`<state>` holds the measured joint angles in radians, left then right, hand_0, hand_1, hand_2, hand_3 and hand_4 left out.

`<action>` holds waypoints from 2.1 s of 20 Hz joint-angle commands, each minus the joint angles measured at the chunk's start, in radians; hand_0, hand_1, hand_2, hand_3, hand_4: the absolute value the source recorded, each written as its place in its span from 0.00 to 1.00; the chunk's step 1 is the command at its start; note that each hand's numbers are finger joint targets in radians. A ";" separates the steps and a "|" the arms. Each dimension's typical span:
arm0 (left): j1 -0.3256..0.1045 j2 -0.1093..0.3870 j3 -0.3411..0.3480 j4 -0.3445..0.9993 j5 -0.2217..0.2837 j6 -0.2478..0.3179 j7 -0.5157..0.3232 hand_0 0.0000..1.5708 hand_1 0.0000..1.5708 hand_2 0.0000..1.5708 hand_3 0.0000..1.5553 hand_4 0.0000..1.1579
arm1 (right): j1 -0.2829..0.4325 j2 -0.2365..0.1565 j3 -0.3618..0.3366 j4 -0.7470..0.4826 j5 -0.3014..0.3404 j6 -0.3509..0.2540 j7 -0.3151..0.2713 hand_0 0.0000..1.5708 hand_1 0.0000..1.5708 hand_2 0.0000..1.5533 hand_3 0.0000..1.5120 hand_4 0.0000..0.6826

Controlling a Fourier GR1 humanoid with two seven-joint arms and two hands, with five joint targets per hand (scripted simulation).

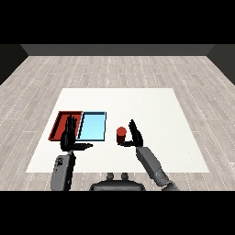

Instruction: Pick the red can and put it in the red box

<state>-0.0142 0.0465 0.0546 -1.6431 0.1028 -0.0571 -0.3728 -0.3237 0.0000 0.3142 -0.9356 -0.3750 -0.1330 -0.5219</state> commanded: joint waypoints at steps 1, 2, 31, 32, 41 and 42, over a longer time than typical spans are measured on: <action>0.011 -0.021 -0.025 0.037 -0.037 0.013 -0.047 0.00 0.00 0.00 0.00 0.00 | -0.087 0.000 0.096 0.071 -0.134 -0.065 -0.025 0.00 0.00 0.00 0.00 0.00; -0.017 0.005 0.000 -0.009 -0.013 0.011 0.022 0.00 0.00 0.00 0.00 0.00 | -0.107 0.000 0.075 0.191 -0.132 0.008 -0.095 0.00 0.00 0.00 0.00 0.00; 0.003 -0.010 0.012 0.037 -0.029 0.022 -0.059 0.00 0.00 0.00 0.00 0.00 | -0.314 0.000 0.374 0.360 -0.474 -0.313 -0.117 0.94 0.94 0.95 0.95 0.83; 0.030 0.009 0.005 -0.061 0.002 0.002 0.027 0.00 0.00 0.00 0.00 0.00 | -0.285 0.000 0.343 0.307 -0.432 -0.338 -0.077 0.93 0.93 0.94 0.94 0.90; 0.003 -0.033 -0.016 0.046 -0.052 0.041 -0.059 0.00 0.00 0.00 0.00 0.00 | -0.281 0.000 0.375 0.295 -0.397 -0.369 -0.095 0.94 0.94 0.93 0.92 0.88; -0.008 0.001 -0.005 -0.058 -0.015 0.023 0.051 0.00 0.00 0.00 0.00 0.00 | -0.319 0.000 0.406 0.265 -0.433 -0.428 -0.075 0.94 0.94 0.93 0.92 0.87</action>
<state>-0.0087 0.0373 0.0527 -1.6362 0.0795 -0.0428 -0.4001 -0.6283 0.0000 0.6884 -0.6342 -0.8025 -0.5015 -0.6191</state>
